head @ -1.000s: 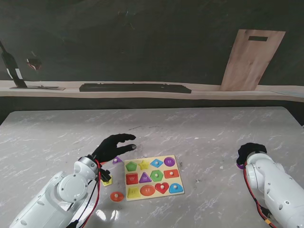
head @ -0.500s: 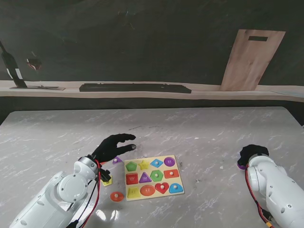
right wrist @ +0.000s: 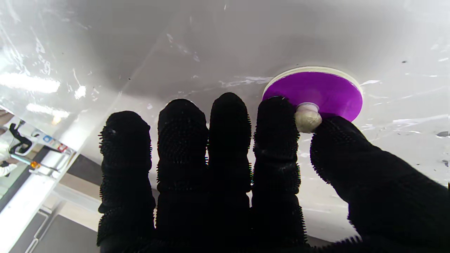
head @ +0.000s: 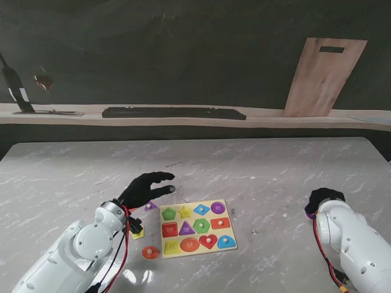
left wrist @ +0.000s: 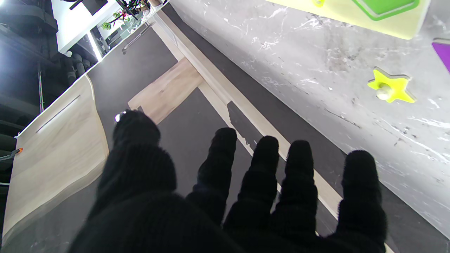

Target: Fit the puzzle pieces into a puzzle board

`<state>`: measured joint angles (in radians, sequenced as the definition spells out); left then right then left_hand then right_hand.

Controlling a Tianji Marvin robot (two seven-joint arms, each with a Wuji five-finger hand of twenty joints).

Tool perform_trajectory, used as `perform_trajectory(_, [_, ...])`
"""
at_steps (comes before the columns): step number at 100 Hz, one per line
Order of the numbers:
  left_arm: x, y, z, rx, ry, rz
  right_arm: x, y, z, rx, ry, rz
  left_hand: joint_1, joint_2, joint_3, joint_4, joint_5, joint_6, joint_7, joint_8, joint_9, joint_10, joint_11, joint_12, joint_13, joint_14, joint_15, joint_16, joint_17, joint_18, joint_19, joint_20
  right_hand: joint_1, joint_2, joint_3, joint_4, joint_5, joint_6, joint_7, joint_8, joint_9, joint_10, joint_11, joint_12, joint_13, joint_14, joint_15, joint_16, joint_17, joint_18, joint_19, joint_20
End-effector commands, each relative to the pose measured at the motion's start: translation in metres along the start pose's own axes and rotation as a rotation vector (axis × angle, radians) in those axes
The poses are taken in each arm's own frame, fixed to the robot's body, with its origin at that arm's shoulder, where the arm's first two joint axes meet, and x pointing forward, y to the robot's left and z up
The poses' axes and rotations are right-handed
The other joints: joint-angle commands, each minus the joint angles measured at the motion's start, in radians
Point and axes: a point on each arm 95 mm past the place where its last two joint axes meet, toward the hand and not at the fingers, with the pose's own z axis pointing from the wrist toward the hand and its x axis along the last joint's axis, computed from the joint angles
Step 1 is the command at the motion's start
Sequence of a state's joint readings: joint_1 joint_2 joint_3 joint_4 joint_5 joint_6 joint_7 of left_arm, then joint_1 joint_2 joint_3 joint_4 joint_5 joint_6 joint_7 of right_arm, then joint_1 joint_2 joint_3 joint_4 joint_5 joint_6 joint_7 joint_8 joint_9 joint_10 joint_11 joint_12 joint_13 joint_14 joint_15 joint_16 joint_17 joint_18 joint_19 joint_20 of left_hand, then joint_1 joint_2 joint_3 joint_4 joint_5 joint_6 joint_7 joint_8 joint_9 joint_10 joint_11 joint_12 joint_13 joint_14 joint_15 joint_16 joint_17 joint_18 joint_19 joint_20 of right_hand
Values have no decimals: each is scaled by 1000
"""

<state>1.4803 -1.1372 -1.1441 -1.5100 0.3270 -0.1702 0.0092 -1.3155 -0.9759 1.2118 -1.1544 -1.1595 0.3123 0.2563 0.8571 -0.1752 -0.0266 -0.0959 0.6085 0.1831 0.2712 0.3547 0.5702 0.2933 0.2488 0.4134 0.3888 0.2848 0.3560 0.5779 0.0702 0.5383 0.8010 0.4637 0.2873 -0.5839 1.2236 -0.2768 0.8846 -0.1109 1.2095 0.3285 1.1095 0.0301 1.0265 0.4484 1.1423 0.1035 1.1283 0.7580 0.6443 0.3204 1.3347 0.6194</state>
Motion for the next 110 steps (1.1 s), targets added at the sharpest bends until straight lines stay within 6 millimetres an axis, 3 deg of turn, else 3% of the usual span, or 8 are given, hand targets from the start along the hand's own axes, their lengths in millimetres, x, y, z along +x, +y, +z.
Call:
perform_trajectory(1, [1, 0, 0, 1, 2, -6, 11, -39, -5, 95, 20, -16, -8, 31, -9, 34, 19, -21, -4, 10, 9, -2, -1, 9, 12, 8, 22, 10, -13, -167, 17, -1, 128, -155, -16, 58, 19, -98, -8, -34, 51, 53, 27, -6, 46, 32, 35, 5, 18, 62, 51, 24])
perform_trajectory(28, [1, 0, -1, 2, 4, -6, 23, -46, -10, 96, 31, 35, -8, 32, -9, 34, 19, -21, -5, 10, 9, -3, -1, 9, 11, 7, 22, 10, -13, -167, 17, -1, 137, -290, 104, 129, 96, -69, 19, -49, 130, 107, 59, -10, 163, 22, 68, -9, 132, 94, 92, 27])
perform_trajectory(45, [1, 0, -1, 3, 5, -5, 32, -47, -16, 82, 45, 63, -7, 31, -9, 34, 20, -19, -5, 10, 9, -2, -1, 9, 11, 8, 22, 10, -13, -167, 17, -1, 151, -358, 132, 132, 137, -59, 25, -47, 178, 133, 78, -9, 171, -10, 160, 16, 221, 100, 120, 17])
perform_trajectory(74, [1, -1, -2, 4, 7, -4, 52, -43, -28, 67, 105, 137, -7, 31, -9, 34, 19, -20, -4, 11, 9, -5, 0, 9, 12, 7, 22, 10, -13, -168, 17, -1, 151, -362, 150, 139, 152, -36, 24, -41, 200, 153, 93, -5, 172, -28, 220, 24, 274, 110, 136, 9])
perform_trajectory(110, [1, -1, -2, 8, 7, -2, 93, -27, -47, 39, 265, 164, -8, 31, -9, 34, 19, -20, -4, 11, 9, -4, -1, 9, 12, 8, 22, 10, -13, -167, 17, -1, 151, -356, 147, 140, 150, -37, 21, -36, 199, 153, 95, -3, 171, -33, 229, 20, 281, 114, 140, 6])
